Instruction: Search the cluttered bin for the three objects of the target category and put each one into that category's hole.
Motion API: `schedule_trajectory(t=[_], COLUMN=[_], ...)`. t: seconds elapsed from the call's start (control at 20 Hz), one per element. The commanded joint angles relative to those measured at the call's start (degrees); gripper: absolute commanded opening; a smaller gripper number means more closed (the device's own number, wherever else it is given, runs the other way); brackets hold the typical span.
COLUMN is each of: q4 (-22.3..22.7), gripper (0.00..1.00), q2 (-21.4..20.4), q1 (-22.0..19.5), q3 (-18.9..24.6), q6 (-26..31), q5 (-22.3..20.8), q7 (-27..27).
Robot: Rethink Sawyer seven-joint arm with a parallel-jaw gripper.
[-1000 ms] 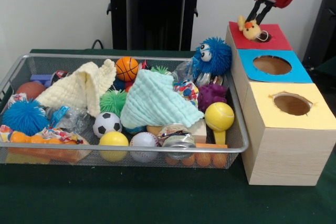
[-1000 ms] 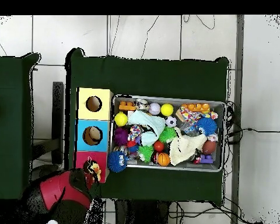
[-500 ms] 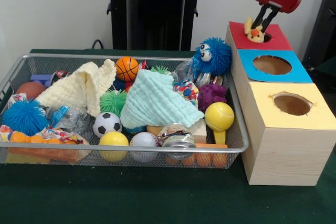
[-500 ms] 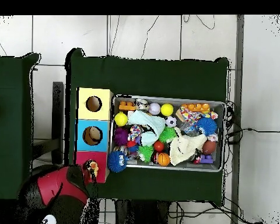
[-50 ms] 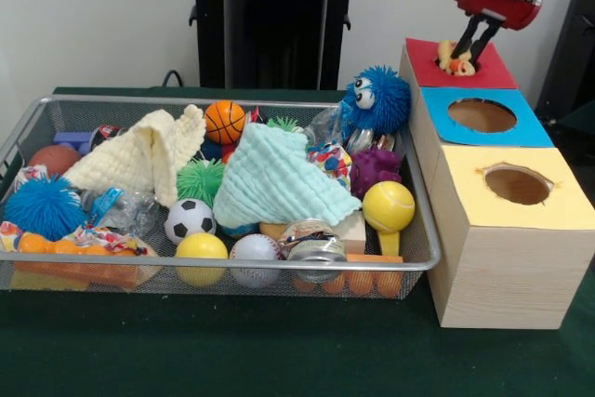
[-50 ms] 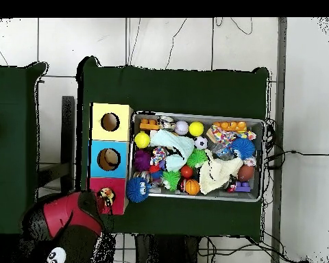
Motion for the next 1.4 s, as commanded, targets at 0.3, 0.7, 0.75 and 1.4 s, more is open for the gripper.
schedule_trajectory(t=[0.3,0.7,0.75,1.4], q4=[-2.37,-4.16,-4.25,-3.29], gripper=[1.0,1.0,1.0,0.0], q2=[2.1,1.66,1.46,0.1], q1=[-1.37,-1.56,-1.68,-2.79], q3=[4.22,3.04,3.0,2.5], q6=[-0.07,1.95,2.37,3.0], q5=[3.19,1.83,1.83,1.54], q7=[9.68,7.99,7.8,6.72])
